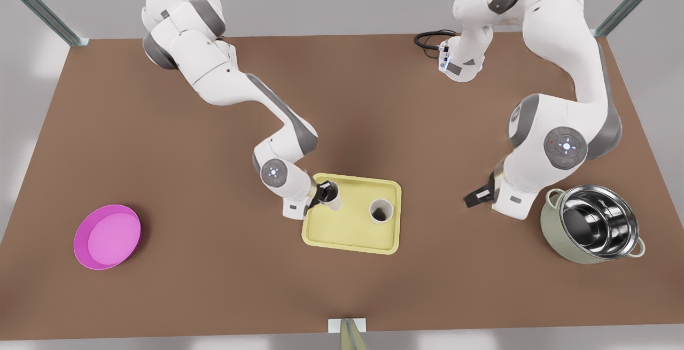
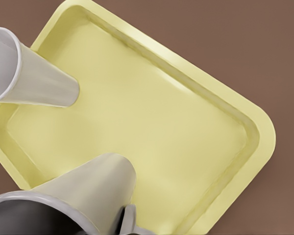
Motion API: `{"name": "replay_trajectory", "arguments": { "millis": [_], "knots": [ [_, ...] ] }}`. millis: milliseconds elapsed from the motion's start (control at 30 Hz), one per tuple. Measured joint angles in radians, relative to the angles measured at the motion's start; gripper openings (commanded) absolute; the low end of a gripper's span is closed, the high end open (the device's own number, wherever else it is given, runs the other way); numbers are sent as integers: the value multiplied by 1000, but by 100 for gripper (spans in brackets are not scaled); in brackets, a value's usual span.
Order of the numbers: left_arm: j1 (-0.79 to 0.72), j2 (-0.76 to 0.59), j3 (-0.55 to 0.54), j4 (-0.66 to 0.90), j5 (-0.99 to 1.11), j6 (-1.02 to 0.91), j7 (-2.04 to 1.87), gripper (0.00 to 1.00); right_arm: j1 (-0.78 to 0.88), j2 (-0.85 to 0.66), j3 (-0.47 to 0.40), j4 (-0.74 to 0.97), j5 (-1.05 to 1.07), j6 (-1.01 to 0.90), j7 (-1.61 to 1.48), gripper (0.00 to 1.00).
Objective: Use both arms to respectively pick up the white IKEA cups from the middle-left and middle-right positions, then place the white IKEA cups onto the middle-middle tray, ensuring that the cups remain upright and do not tip over
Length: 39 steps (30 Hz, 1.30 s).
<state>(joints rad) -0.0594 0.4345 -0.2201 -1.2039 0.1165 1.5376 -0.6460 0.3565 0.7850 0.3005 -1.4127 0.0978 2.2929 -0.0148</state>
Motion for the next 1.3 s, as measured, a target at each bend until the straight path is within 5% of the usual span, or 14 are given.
{"name": "replay_trajectory", "arguments": {
  "millis": [67, 267, 300, 333, 700, 900, 1100, 1300],
  "knots": [
    [-78, -206, 166, -236, -8, -42, 68, 100, -1, 12, -1, 10, -1, -17, 21, 21],
    [-95, -188, 219, -231, -66, -139, 245, 100, -5, 36, -7, 9, -8, -45, 72, 21],
    [-88, -178, 219, -229, -70, -144, 269, 100, -6, 36, -7, 9, -9, -48, 79, 36],
    [-73, -174, 220, -228, -74, -147, 292, 100, -7, 37, -8, 7, -12, -50, 88, 100],
    [-43, -173, 220, -227, -101, -159, 483, 100, -15, 24, -5, 2, -38, -66, 198, 100],
    [-37, -173, 219, -227, -108, -163, 552, 100, -101, -184, -8, 7, -18, -243, 203, 100],
    [-40, -174, 219, -227, -110, -170, 601, 100, -356, -191, -169, 104, -168, -484, 175, 100],
    [-40, -181, 217, -197, -108, -195, 636, 100, -356, -521, -236, 19, -203, -653, 106, 100]
  ]
}}
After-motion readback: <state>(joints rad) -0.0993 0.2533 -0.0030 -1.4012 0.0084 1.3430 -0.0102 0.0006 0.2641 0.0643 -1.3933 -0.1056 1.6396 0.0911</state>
